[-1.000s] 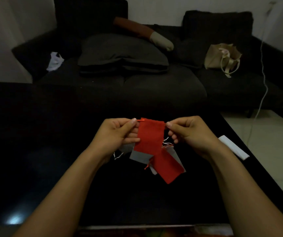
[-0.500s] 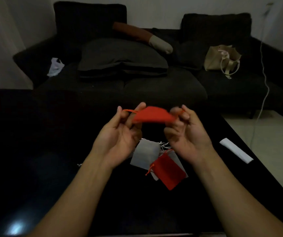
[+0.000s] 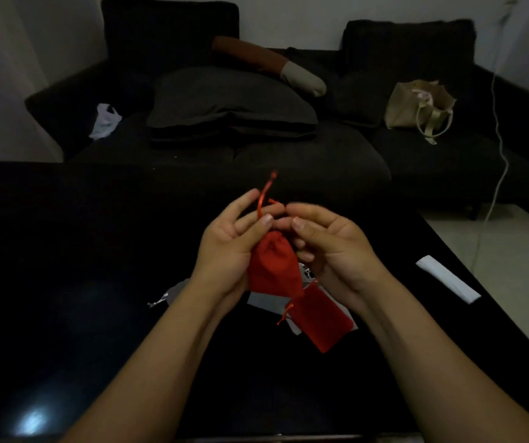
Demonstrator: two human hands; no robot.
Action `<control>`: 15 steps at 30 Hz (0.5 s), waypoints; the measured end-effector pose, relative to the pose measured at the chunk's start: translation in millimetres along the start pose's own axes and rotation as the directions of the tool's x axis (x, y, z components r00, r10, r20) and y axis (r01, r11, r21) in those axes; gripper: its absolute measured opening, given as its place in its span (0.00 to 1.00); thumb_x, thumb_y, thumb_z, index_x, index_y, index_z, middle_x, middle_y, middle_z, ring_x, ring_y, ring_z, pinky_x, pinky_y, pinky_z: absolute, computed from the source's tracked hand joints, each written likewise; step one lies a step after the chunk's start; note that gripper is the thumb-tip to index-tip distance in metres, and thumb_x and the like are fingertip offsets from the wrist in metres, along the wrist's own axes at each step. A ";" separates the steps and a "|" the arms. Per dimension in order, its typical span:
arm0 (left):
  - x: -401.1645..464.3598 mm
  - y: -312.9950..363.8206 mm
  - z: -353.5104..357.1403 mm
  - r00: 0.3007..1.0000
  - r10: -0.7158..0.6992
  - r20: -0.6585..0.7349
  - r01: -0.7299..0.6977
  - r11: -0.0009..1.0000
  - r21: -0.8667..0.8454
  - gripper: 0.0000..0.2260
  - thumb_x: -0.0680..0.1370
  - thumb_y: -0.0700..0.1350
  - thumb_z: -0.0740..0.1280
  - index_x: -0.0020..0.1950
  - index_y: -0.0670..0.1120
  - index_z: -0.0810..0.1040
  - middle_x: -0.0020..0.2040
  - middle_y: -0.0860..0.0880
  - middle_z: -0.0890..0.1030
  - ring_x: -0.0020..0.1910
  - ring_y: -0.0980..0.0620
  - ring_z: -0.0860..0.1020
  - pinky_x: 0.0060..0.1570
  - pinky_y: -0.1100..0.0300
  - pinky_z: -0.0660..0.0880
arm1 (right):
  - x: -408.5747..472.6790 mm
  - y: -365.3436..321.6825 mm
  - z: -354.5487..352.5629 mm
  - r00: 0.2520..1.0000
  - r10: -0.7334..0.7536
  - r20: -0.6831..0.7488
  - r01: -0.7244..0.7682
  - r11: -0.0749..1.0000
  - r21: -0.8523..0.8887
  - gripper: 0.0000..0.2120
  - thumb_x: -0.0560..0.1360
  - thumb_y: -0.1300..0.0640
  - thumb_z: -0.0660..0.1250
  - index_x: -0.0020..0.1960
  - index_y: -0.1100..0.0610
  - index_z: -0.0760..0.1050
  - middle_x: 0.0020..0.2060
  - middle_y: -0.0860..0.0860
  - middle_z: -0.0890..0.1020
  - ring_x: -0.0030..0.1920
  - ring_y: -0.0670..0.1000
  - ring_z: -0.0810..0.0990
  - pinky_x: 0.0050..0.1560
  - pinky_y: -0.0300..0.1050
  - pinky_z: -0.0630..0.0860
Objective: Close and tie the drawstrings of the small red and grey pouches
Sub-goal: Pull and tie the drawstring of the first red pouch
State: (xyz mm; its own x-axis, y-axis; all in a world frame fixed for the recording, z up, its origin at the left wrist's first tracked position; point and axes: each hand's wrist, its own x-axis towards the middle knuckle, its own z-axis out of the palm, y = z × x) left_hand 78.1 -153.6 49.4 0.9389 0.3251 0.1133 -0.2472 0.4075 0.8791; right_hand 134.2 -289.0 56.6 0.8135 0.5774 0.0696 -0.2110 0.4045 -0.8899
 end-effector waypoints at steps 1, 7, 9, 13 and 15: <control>0.9 0.6 1.9 0.999 -0.032 -0.043 0.029 0.996 -0.080 0.14 0.79 0.35 0.64 0.64 0.43 0.73 0.54 0.44 0.85 0.45 0.55 0.84 0.41 0.63 0.81 | 1.7 1.9 0.2 0.999 -0.001 -0.037 0.002 0.999 0.042 0.15 0.75 0.65 0.66 0.61 0.58 0.77 0.43 0.54 0.86 0.32 0.44 0.74 0.29 0.33 0.68; 3.8 2.1 -3.4 0.937 -0.327 -0.124 0.265 0.895 -0.359 0.10 0.81 0.49 0.63 0.48 0.46 0.81 0.36 0.52 0.85 0.33 0.58 0.83 0.33 0.64 0.80 | 5.8 11.1 3.5 0.987 0.060 -0.152 -0.029 0.980 0.197 0.10 0.69 0.59 0.69 0.51 0.58 0.80 0.42 0.52 0.86 0.32 0.44 0.75 0.27 0.33 0.67; 1.7 3.6 -4.3 0.935 -0.349 -0.062 0.316 0.899 -0.302 0.12 0.81 0.51 0.62 0.47 0.46 0.81 0.32 0.53 0.81 0.31 0.57 0.80 0.32 0.63 0.79 | 5.4 12.7 1.2 0.986 0.062 -0.153 -0.042 0.991 0.126 0.08 0.68 0.56 0.70 0.46 0.55 0.83 0.44 0.50 0.86 0.37 0.45 0.76 0.32 0.35 0.69; -5.5 2.0 -3.7 0.980 -0.193 0.046 0.169 0.934 0.315 0.16 0.83 0.47 0.60 0.40 0.45 0.81 0.27 0.51 0.72 0.24 0.57 0.70 0.23 0.67 0.67 | 4.3 -2.8 -8.7 0.976 -0.218 -0.018 0.193 0.897 -0.398 0.06 0.75 0.59 0.69 0.44 0.56 0.85 0.54 0.47 0.85 0.54 0.44 0.82 0.49 0.36 0.75; -8.5 1.1 -4.9 0.966 -0.181 0.183 0.075 0.877 0.474 0.19 0.83 0.47 0.59 0.33 0.46 0.76 0.28 0.48 0.70 0.25 0.56 0.67 0.25 0.65 0.64 | 4.1 -12.3 -11.9 0.953 -0.257 0.163 0.304 0.782 -0.544 0.06 0.77 0.63 0.68 0.45 0.61 0.84 0.57 0.47 0.83 0.62 0.44 0.80 0.56 0.36 0.76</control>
State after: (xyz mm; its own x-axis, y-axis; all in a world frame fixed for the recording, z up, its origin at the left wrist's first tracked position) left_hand 68.7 -151.8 47.1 0.9959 0.0839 0.0350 -0.0331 -0.0232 0.9992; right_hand 146.6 -300.1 62.5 0.7409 0.5617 0.3683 0.3767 0.1065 -0.9202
